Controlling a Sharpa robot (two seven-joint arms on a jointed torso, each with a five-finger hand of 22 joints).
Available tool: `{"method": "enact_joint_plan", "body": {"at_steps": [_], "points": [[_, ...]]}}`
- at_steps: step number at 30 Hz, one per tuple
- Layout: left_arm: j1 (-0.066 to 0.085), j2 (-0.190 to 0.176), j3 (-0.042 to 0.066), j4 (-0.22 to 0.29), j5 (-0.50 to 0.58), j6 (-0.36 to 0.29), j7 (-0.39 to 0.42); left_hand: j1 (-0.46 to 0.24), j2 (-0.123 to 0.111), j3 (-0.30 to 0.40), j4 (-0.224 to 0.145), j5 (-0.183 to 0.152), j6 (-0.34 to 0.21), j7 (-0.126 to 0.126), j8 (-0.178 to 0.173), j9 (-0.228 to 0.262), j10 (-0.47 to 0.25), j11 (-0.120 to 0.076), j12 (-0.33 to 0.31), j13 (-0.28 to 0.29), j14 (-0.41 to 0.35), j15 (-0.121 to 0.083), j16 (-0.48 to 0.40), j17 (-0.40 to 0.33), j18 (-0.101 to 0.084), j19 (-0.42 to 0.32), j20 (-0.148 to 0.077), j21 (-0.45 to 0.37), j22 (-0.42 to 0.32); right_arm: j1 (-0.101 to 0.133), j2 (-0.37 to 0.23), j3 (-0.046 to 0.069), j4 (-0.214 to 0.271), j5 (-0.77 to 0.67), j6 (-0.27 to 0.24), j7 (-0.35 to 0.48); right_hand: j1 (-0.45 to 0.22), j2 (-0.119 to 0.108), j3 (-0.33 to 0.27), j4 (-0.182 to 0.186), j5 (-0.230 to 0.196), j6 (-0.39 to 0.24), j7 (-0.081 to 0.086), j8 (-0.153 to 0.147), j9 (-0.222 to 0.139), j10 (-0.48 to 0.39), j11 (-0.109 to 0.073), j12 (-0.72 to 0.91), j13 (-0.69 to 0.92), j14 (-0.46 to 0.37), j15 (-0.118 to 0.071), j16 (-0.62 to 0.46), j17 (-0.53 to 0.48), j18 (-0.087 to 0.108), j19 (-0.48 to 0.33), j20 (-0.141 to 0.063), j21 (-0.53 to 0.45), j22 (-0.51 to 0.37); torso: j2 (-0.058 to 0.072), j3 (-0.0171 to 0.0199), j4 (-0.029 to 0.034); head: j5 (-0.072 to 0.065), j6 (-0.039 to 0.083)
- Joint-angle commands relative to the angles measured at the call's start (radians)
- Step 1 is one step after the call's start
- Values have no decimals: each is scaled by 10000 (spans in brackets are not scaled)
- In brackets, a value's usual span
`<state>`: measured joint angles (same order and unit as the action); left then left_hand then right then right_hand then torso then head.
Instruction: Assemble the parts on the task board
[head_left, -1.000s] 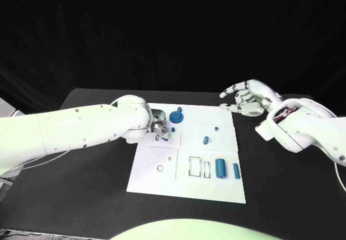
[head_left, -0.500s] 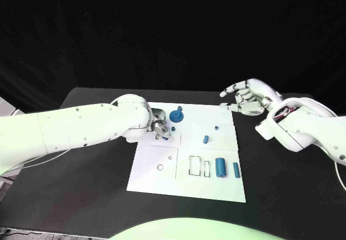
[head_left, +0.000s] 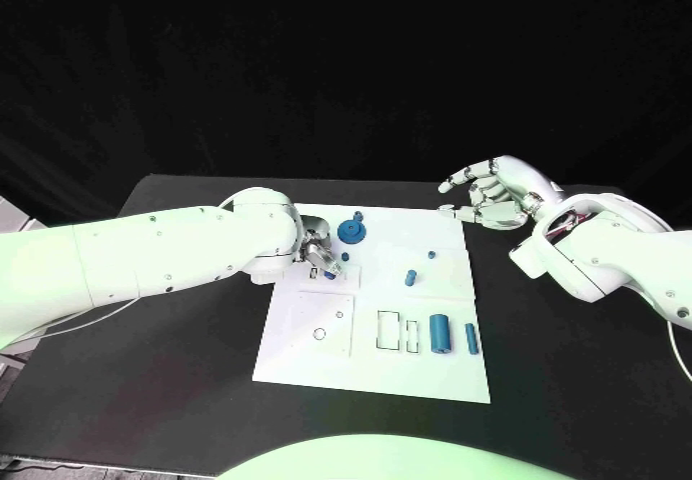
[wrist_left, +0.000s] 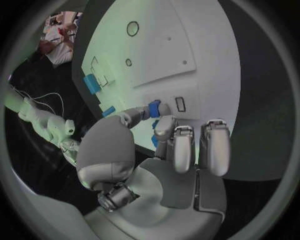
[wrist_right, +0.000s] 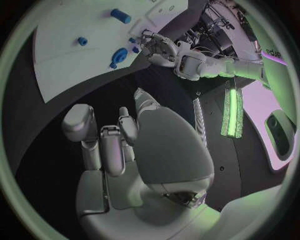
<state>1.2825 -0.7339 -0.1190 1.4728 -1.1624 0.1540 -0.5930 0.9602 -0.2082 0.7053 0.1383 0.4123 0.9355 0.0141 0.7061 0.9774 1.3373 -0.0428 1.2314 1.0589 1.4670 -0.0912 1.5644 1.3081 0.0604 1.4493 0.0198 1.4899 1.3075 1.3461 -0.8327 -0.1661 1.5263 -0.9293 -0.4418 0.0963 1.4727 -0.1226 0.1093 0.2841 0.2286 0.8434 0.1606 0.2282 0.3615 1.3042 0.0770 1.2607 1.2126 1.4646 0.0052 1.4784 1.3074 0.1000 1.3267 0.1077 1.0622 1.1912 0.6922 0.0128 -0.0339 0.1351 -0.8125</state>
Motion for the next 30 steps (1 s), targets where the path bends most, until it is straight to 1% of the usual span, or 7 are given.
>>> {"method": "enact_joint_plan", "body": {"at_steps": [1,4,8,12,18,23,30], "points": [[-70,30,-51,-4,88,349,-63,-64,59,-188,80,-66,59,68,-76,-29,11,-20,52,20,1038,-47,64,2627,-198,34,-5,17,823,0,-8,5,26,-86,111,60,-64,-39,24,46,43,-24,9,69,15,-34,-22,-58,-8,587,-56,-36,674,105,9,-38,-34,-12,-6,0,7,-13,-16],[-69,32,-51,-14,96,356,-64,-66,109,-344,180,-60,67,70,-93,-39,5,-18,53,20,1038,-45,64,2627,-198,35,-5,13,823,0,-10,5,33,-86,112,59,-64,-39,24,46,43,-24,9,69,15,-34,-22,-58,-8,587,-56,-36,674,105,9,-38,-34,-12,-6,-2,8,-25,-10],[-69,33,-52,-23,101,349,-65,-57,127,-804,385,-91,101,74,-112,-45,7,-13,74,42,1038,-42,64,2627,-198,38,-4,6,826,0,-12,5,39,-86,114,60,-64,-39,24,46,43,-24,9,69,15,-34,-22,-58,-8,587,-56,-36,674,105,9,-38,-34,-12,-10,-4,6,-29,-18],[-69,33,-52,-38,103,296,-64,-5,133,-1076,479,-110,123,69,-117,-45,20,-17,99,71,1038,-44,64,2627,-203,53,-6,11,847,0,-14,5,43,-86,110,61,-81,-41,22,46,42,-28,9,76,16,-32,-22,-58,-9,582,-57,-47,655,109,1,-38,-59,-26,-6,-3,11,-41,-16],[-69,30,-52,-82,103,237,-69,27,194,-1620,797,-118,142,74,-149,-56,17,-14,112,82,1038,-43,64,2627,-202,55,-8,3,849,0,-22,5,47,-86,99,61,-88,-43,21,46,41,-30,9,78,16,-42,-22,-71,-24,576,-57,-60,630,114,-9,-38,-84,-44,-9,0,10,-48,5],[-69,29,-52,-127,100,253,-73,50,205,-1939,1011,-125,149,76,-164,-57,12,-11,117,81,1038,-41,64,2627,-203,58,-7,0,854,0,-26,5,49,-86,98,59,-88,-43,21,46,41,-30,9,78,16,-42,-22,-71,-24,576,-57,-60,630,114,-9,-38,-84,-44,-13,-2,7,-47,15],[-69,38,-52,-185,98,357,-81,82,211,-2302,1313,-245,161,76,-175,-56,22,-9,140,101,1038,-40,64,2627,-207,74,-5,4,878,0,-31,5,70,-86,106,60,-97,-44,19,48,39,-32,9,80,16,-42,-22,-71,-25,571,-57,-70,612,115,-11,-38,-88,-45,-11,0,9,-54,17]]}}
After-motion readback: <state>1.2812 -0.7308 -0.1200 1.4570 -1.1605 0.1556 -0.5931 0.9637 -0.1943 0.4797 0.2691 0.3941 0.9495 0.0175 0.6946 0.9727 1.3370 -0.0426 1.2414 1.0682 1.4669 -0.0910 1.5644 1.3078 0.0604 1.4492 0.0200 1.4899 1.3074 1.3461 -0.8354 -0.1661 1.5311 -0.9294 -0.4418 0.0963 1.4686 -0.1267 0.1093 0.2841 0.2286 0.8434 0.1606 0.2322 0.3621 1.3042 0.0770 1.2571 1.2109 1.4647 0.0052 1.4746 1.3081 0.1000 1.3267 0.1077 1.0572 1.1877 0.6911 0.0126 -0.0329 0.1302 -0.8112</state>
